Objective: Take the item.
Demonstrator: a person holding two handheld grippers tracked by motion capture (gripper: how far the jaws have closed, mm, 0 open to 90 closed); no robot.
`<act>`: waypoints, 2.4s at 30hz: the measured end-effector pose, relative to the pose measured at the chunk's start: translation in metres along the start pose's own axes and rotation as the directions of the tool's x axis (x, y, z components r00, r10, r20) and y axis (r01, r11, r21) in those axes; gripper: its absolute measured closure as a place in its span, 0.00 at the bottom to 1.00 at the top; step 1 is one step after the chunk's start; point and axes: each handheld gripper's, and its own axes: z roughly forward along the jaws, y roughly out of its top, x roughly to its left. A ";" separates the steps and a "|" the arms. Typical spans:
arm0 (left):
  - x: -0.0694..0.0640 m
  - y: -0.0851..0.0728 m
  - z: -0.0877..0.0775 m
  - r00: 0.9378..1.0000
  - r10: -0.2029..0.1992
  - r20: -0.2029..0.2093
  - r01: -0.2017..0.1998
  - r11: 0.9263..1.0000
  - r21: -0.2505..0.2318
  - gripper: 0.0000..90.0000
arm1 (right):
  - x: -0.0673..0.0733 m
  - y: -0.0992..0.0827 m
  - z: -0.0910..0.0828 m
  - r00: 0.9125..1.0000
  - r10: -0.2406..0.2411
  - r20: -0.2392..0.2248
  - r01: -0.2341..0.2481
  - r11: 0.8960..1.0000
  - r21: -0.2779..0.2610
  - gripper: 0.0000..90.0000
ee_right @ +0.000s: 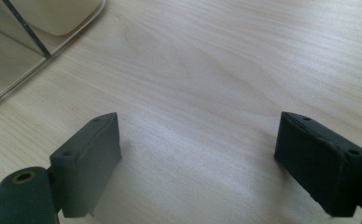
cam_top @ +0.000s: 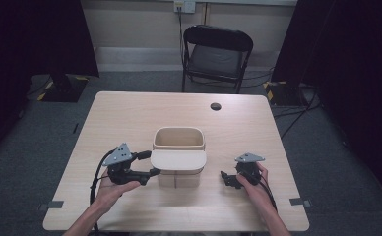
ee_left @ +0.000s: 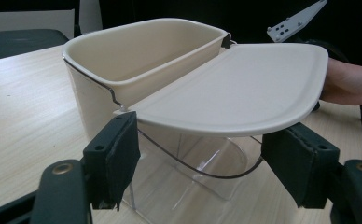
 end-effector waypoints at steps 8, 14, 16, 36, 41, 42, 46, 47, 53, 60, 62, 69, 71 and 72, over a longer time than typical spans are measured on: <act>0.000 0.006 -0.003 1.000 -0.002 0.000 0.002 1.000 -0.014 0.32 | 0.000 0.000 0.000 1.000 0.000 0.000 0.000 1.000 0.000 0.15; 0.000 0.009 -0.001 1.000 -0.004 0.009 0.004 1.000 -0.008 0.31 | 0.000 0.000 0.000 1.000 0.000 0.000 0.000 1.000 0.000 0.15; 0.001 0.010 -0.001 1.000 0.004 0.005 -0.003 1.000 -0.012 0.31 | 0.000 0.000 0.000 1.000 0.000 0.000 0.000 1.000 0.000 0.15; 0.006 0.017 0.004 1.000 -0.002 0.007 0.002 1.000 -0.010 0.30 | 0.000 0.000 0.000 1.000 0.000 0.000 0.000 1.000 0.000 0.15; 0.007 0.019 0.008 1.000 -0.010 0.016 0.010 1.000 -0.020 0.29 | 0.000 0.000 0.000 1.000 0.000 0.000 0.000 1.000 0.000 0.15; 0.007 0.019 0.007 1.000 -0.008 0.016 0.008 1.000 -0.014 0.29 | 0.000 0.000 0.000 1.000 0.000 0.000 0.000 1.000 0.000 0.15; 0.007 0.020 0.009 1.000 -0.007 0.015 0.007 1.000 -0.015 0.30 | 0.000 0.000 0.000 1.000 0.000 0.000 0.000 1.000 0.000 0.15; 0.007 0.020 0.009 1.000 -0.007 0.015 0.007 1.000 -0.015 0.30 | 0.000 0.000 0.000 1.000 0.000 0.000 0.000 1.000 0.000 0.15; 0.007 0.022 0.012 1.000 0.003 0.019 -0.003 1.000 -0.014 0.30 | 0.000 0.000 0.000 1.000 0.000 0.000 0.000 1.000 0.000 0.15; 0.007 0.022 0.014 1.000 -0.001 0.028 0.002 1.000 -0.015 0.32 | 0.000 0.000 0.000 1.000 0.000 0.000 0.000 1.000 0.000 0.15; 0.007 0.022 0.014 1.000 0.000 0.027 0.000 1.000 -0.016 0.33 | 0.000 0.000 0.000 1.000 0.000 0.000 0.000 1.000 0.000 0.15; 0.008 0.024 0.013 0.999 -0.027 0.028 0.027 0.999 -0.020 0.36 | 0.000 0.000 0.000 1.000 0.000 0.000 0.000 1.000 0.000 0.15; 0.008 0.024 0.014 0.999 -0.038 0.030 0.038 0.999 -0.017 0.37 | 0.000 0.000 0.000 1.000 0.000 0.000 0.000 1.000 0.000 0.15; 0.008 0.026 0.014 0.999 -0.030 0.033 0.031 0.999 -0.013 0.37 | 0.000 0.000 0.000 1.000 0.000 0.000 0.000 1.000 0.000 0.15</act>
